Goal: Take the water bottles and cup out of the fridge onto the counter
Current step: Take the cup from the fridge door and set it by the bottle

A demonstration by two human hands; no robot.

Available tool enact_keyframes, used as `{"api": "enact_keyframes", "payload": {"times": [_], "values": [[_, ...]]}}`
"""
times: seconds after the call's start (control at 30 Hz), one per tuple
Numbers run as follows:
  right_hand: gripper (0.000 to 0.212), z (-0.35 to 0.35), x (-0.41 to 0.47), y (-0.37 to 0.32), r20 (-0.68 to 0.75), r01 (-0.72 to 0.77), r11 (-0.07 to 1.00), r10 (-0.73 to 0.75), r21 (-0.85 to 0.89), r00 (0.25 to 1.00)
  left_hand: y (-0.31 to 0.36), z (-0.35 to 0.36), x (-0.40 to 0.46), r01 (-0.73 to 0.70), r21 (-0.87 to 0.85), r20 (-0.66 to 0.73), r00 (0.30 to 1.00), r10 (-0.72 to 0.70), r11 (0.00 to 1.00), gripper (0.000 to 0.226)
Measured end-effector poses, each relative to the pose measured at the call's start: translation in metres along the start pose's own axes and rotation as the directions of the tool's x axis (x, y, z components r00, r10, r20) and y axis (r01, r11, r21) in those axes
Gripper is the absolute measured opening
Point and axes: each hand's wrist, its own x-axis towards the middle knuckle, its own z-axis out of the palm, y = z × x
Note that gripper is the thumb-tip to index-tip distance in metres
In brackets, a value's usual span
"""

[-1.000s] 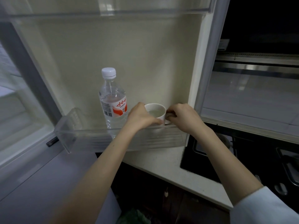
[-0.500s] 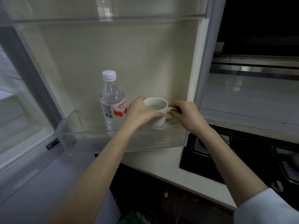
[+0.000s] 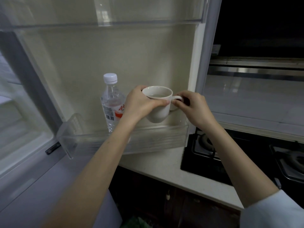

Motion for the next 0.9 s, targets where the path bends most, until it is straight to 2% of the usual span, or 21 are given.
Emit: {"api": "enact_keyframes", "payload": {"times": [0.33,0.5,0.67,0.8,0.9], "values": [[0.011,-0.017,-0.021,-0.016,-0.067,-0.027,0.998,0.032,0.062,0.997,0.011,-0.004,-0.021,-0.078,-0.058,0.014,0.997,0.079,0.995,0.096],[0.015,-0.030,-0.043,-0.018,-0.096,-0.064,0.995,0.071,0.077,0.993,0.013,0.002,-0.034,-0.101,-0.098,0.091,0.990,0.110,0.990,0.095],[0.009,-0.048,-0.072,-0.014,-0.126,-0.121,0.989,0.131,0.079,0.983,0.016,0.020,-0.049,-0.115,-0.123,0.165,0.977,0.134,0.986,0.089],[0.008,-0.066,-0.097,-0.005,-0.149,-0.179,0.982,0.187,0.062,0.971,0.018,0.045,-0.064,-0.124,-0.165,0.209,0.965,0.157,0.979,0.095],[0.009,-0.079,-0.120,0.006,-0.162,-0.223,0.973,0.230,0.056,0.960,0.018,0.067,-0.078,-0.107,-0.192,0.258,0.954,0.155,0.975,0.085]]}}
